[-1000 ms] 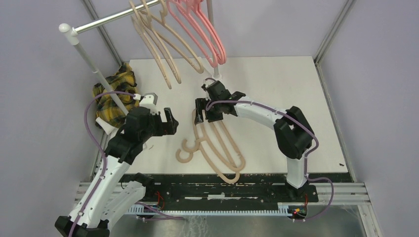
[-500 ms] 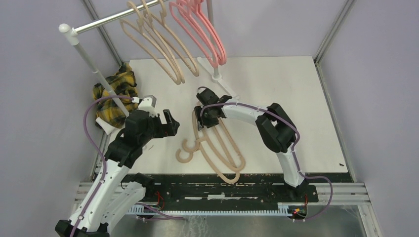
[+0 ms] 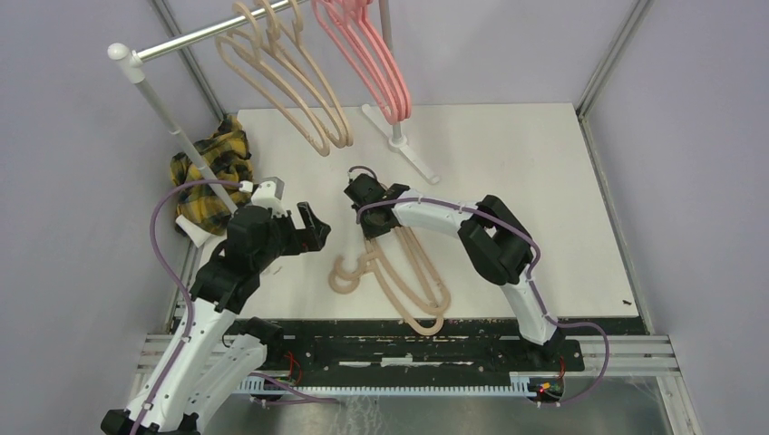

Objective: Organize the hangers

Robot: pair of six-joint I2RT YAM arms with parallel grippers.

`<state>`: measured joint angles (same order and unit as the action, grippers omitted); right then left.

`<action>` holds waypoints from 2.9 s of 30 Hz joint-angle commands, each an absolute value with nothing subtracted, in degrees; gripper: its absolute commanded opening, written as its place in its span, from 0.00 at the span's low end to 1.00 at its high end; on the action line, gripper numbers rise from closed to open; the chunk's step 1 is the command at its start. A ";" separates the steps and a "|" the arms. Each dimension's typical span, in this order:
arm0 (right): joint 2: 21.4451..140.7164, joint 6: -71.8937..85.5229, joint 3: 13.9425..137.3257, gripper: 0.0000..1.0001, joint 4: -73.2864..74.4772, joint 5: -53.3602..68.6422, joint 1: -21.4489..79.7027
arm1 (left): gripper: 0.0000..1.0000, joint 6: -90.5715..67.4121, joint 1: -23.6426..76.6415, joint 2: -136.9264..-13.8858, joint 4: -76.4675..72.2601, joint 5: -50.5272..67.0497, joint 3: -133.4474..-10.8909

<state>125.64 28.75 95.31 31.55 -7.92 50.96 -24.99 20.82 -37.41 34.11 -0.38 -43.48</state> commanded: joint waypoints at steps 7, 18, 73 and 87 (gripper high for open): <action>118.74 34.25 84.80 0.01 26.88 -8.89 47.36 | 0.99 -26.87 20.83 -37.03 30.67 2.28 -43.35; 99.77 61.90 71.70 0.01 -1.10 18.54 32.98 | 0.99 -28.48 21.00 -37.86 24.07 9.16 -41.05; 97.54 75.34 63.18 0.97 -10.61 22.26 30.00 | 0.03 -49.66 38.14 -46.85 41.39 -24.95 -38.84; 87.00 39.59 61.10 1.00 22.72 9.89 29.65 | 0.03 -44.02 37.86 -49.92 53.46 -48.31 -60.08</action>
<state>92.53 51.92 63.33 14.37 16.23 29.67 -47.09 38.00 -48.12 51.37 -37.80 -54.15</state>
